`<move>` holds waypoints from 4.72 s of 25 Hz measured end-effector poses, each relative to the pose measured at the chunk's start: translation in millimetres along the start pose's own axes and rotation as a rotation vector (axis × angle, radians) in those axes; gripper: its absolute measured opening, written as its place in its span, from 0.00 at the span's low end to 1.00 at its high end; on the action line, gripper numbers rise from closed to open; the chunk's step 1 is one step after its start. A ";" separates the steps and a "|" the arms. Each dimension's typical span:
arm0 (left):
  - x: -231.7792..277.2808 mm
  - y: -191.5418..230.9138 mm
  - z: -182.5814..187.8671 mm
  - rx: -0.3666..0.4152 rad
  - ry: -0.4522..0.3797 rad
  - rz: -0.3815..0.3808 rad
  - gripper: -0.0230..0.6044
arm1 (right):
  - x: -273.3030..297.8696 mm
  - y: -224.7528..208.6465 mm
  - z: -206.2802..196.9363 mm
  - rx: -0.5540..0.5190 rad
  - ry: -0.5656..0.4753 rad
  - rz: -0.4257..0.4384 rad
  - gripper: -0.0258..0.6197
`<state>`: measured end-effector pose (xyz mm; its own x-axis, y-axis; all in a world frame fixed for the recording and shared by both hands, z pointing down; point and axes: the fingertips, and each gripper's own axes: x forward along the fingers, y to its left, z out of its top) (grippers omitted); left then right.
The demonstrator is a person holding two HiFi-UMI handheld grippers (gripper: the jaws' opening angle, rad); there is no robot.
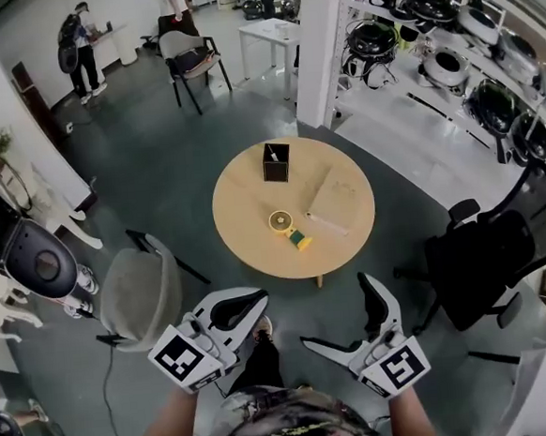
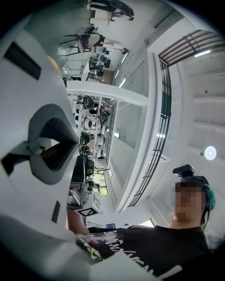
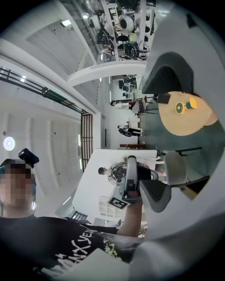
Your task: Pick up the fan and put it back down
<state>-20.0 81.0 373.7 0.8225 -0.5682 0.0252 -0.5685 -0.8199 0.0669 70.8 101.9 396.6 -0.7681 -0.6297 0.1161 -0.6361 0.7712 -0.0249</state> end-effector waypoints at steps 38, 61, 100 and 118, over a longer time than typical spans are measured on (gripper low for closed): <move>82.0 233.5 8.3 -0.020 -0.002 -0.082 0.06 | 208.0 -137.1 27.8 0.018 0.052 -0.064 0.95; 145.0 216.9 11.0 -0.015 0.025 0.025 0.06 | 202.0 -194.0 4.1 0.056 0.047 0.060 0.95; 138.3 235.6 17.5 0.000 0.035 0.080 0.06 | 264.4 -232.6 -198.3 0.178 0.444 -0.024 0.95; 129.7 236.4 11.6 0.000 0.054 0.098 0.06 | 264.4 -227.8 -298.1 0.248 0.674 -0.025 0.95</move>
<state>-47.9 -187.3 381.1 0.7629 -0.6408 0.0857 -0.6460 -0.7609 0.0619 34.6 -212.5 729.0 -0.5913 -0.3911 0.7053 -0.7124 0.6632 -0.2295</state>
